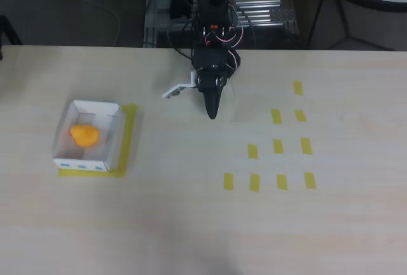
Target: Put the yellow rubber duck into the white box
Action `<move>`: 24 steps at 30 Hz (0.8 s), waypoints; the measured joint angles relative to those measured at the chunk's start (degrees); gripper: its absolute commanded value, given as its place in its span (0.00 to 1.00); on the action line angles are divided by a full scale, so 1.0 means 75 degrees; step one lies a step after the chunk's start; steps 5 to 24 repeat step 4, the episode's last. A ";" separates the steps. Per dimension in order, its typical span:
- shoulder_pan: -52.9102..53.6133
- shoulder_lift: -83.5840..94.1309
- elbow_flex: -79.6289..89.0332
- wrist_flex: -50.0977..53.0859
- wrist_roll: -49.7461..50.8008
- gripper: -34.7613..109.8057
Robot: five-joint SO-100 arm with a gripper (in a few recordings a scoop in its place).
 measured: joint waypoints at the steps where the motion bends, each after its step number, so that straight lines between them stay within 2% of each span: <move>1: 0.0000 0.0000 0.0000 0.0000 0.0000 0.24; 24: 0.0000 0.0000 0.0000 0.0000 0.0000 0.24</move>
